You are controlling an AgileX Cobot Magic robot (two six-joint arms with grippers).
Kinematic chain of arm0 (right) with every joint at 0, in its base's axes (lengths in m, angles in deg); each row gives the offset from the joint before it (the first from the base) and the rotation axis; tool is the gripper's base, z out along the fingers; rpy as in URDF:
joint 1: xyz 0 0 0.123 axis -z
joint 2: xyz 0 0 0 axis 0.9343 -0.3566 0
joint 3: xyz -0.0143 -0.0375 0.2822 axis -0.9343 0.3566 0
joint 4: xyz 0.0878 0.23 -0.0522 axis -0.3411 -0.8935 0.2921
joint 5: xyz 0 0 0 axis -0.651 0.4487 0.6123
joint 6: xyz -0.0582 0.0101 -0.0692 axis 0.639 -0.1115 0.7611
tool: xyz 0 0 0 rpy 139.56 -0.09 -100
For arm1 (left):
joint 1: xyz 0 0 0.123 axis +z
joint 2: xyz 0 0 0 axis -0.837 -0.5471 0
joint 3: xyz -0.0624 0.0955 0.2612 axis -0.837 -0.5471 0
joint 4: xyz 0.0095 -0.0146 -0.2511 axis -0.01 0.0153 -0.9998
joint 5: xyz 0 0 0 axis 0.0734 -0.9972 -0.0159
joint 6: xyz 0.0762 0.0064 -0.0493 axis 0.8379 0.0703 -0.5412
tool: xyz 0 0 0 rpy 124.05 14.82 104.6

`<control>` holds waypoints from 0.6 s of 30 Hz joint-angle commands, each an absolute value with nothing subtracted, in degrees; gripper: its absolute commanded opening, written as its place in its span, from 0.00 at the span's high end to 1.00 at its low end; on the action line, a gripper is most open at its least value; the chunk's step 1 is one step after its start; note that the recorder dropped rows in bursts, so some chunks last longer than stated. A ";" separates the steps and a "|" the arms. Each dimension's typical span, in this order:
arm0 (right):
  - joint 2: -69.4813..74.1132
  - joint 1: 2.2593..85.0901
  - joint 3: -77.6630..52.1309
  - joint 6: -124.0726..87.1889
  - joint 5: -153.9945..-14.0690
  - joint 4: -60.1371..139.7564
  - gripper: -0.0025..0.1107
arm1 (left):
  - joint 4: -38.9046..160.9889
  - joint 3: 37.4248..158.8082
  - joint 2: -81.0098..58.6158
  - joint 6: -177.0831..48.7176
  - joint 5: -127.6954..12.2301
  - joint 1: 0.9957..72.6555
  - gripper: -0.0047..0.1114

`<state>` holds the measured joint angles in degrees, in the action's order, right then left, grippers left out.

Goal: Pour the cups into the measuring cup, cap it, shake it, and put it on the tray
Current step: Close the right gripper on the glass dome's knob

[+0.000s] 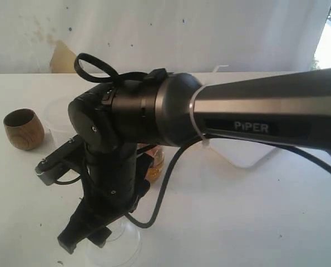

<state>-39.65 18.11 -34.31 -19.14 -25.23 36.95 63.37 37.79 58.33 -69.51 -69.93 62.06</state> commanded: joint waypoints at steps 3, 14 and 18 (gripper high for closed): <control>-40.55 18.33 -34.68 -18.79 -27.13 37.05 0.42 | 63.02 37.42 58.62 -69.60 -69.36 62.11 0.95; -39.70 18.33 -34.68 -18.79 -25.68 37.05 0.71 | 63.02 37.42 58.62 -69.60 -69.36 62.11 0.95; -36.95 18.33 -34.80 -16.33 -24.31 36.93 0.98 | 63.02 37.42 58.62 -69.60 -69.36 62.11 0.95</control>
